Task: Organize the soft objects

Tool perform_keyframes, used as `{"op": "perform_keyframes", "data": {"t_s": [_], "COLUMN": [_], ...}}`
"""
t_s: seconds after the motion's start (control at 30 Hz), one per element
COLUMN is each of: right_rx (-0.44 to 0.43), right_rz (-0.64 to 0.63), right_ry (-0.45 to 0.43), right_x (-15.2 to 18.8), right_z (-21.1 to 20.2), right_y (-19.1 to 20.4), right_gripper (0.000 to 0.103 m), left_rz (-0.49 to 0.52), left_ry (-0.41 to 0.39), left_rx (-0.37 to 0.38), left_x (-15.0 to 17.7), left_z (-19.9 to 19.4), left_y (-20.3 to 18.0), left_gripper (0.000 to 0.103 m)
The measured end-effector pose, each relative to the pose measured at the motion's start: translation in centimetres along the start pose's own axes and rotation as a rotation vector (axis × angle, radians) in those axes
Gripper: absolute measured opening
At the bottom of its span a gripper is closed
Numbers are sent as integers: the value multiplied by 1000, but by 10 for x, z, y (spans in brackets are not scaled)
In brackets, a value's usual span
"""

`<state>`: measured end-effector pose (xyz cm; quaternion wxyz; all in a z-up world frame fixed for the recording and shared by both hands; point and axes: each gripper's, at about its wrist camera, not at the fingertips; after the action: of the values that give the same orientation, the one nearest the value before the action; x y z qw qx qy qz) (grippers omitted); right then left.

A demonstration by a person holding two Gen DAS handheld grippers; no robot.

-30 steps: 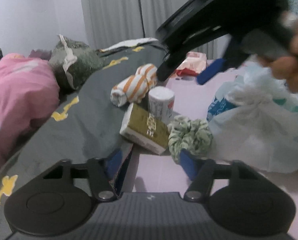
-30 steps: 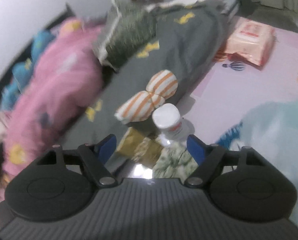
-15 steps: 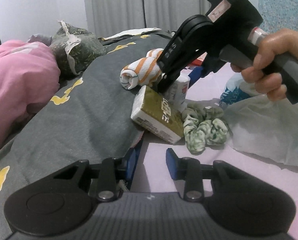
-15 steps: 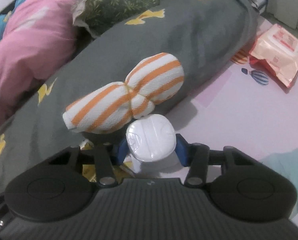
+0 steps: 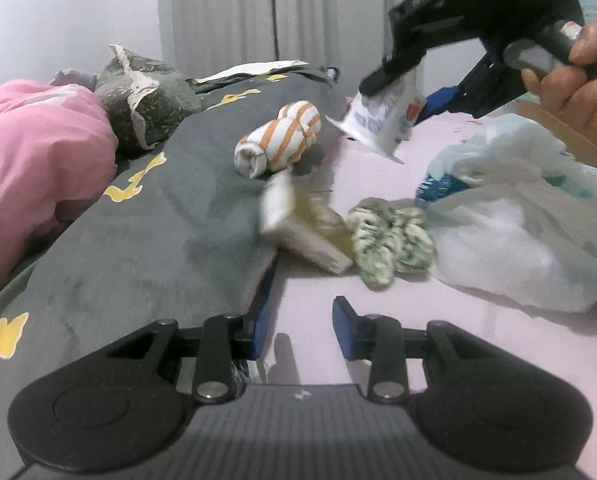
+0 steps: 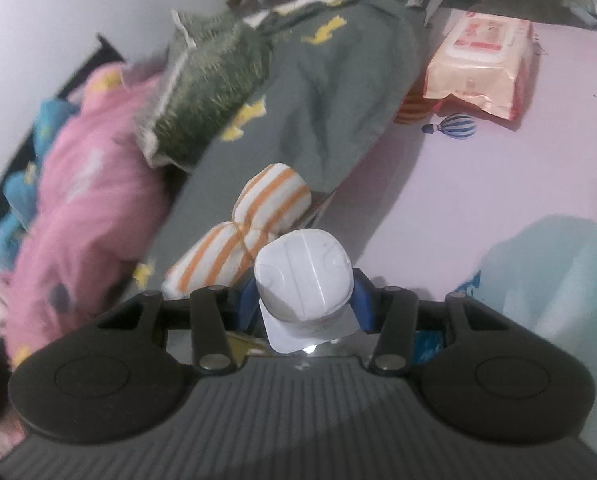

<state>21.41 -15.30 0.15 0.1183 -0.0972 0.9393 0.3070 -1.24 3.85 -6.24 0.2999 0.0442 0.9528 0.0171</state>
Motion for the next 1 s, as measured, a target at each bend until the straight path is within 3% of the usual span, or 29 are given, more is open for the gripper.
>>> {"op": "perform_keyframes", "data": {"t_s": [0.23,0.5,0.63,0.77,1.0], "right_rx": [-246,-418,-416,-391,-238], "right_rz": [115,268,384,415,386], "right_ry": [37,201,255,226,161], "right_x": [58,137,169,186,190], "right_z": [-19,39,66,63,37], "right_y": [2,10,-2,-10,-22], "right_gripper": [47,47,47,50,56], "left_rz": [55,70,83,92,96], "left_ry": [40,87,69,58,25], "left_rx": [74,82,86,99,128], "left_x": [35,76,87,89,86], "left_z": [-24,-36,-42,-43,-40], "left_y": [1,4,2,0,-10], "left_gripper": [36,36,36,36,36]}}
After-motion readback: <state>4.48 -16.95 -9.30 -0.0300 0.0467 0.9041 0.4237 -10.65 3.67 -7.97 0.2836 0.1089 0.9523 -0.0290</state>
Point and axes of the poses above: each gripper's, at about its wrist camera, not at the fingertips, and z roughly the way its jaws point, y to its left, x to its underside, and after that the axes turned 15 degrees about y, right-handed
